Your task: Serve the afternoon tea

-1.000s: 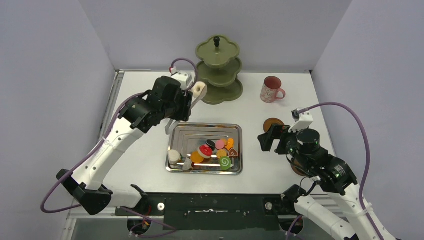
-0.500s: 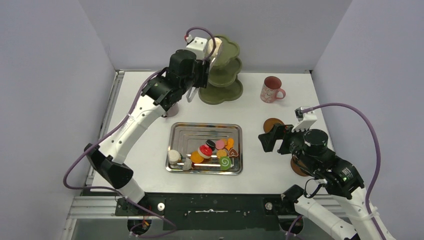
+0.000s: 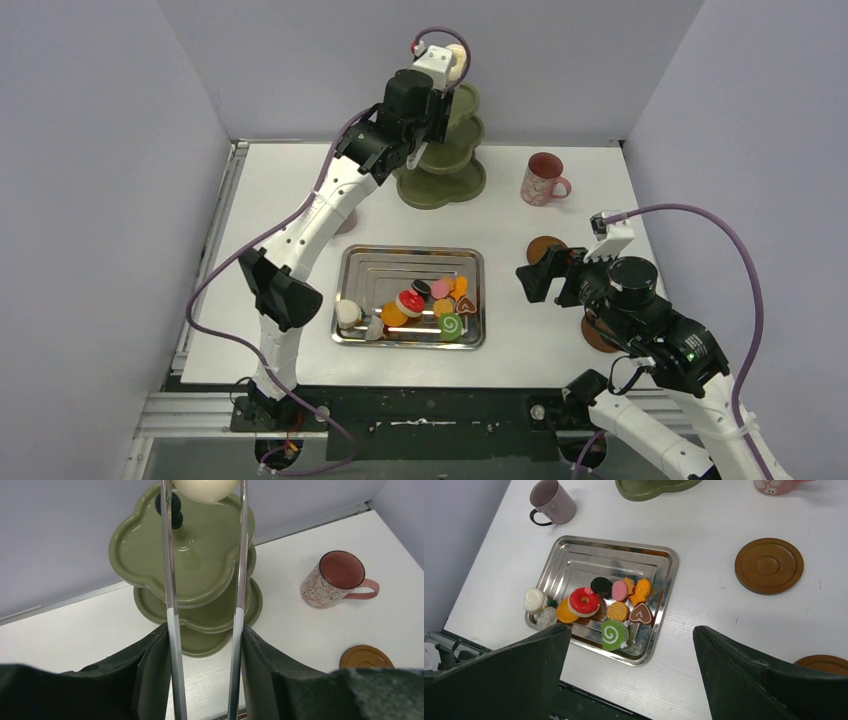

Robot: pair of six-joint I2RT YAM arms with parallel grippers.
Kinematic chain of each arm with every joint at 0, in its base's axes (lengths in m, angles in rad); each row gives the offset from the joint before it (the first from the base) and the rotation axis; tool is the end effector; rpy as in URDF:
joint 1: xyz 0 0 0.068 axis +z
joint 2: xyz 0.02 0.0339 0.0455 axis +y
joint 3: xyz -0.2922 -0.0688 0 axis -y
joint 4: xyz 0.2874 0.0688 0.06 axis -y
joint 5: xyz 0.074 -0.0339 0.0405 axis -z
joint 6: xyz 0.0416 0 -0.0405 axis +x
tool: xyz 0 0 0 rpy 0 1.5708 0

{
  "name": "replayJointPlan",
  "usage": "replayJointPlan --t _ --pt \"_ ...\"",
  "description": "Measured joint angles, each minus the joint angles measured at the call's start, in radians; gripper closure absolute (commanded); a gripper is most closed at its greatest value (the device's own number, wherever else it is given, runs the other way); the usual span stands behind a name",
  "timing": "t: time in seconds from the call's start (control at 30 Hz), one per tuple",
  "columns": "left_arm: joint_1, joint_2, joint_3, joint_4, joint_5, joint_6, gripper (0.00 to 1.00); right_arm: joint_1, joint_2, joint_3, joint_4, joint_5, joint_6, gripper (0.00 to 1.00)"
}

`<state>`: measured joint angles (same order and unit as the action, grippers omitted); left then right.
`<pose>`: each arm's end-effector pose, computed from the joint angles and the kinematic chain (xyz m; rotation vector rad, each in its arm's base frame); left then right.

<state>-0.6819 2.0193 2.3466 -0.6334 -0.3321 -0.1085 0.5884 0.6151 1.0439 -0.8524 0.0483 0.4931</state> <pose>0.4026 -0.3094 0.4919 0.3057 1.8411 -0.2360 0.1035 0.0667 0.4087 -0.0658 2.0519 0.6402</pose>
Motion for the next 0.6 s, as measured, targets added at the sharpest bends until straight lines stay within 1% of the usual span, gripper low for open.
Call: replayJointPlan --t 0.3,0.47,0.6 --pt "-0.004 0.108 0.066 -0.049 -0.005 0.027 0.64 0.0 0.0 0.0 0.007 0.022 0.001 0.0" --pt "-0.006 0.144 0.079 -0.073 -0.006 0.044 0.63 0.0 0.0 0.0 0.007 0.032 -0.004 0.0" --pt "-0.011 0.169 0.105 -0.089 -0.015 0.058 0.57 0.0 0.0 0.0 0.006 0.046 -0.014 0.0"
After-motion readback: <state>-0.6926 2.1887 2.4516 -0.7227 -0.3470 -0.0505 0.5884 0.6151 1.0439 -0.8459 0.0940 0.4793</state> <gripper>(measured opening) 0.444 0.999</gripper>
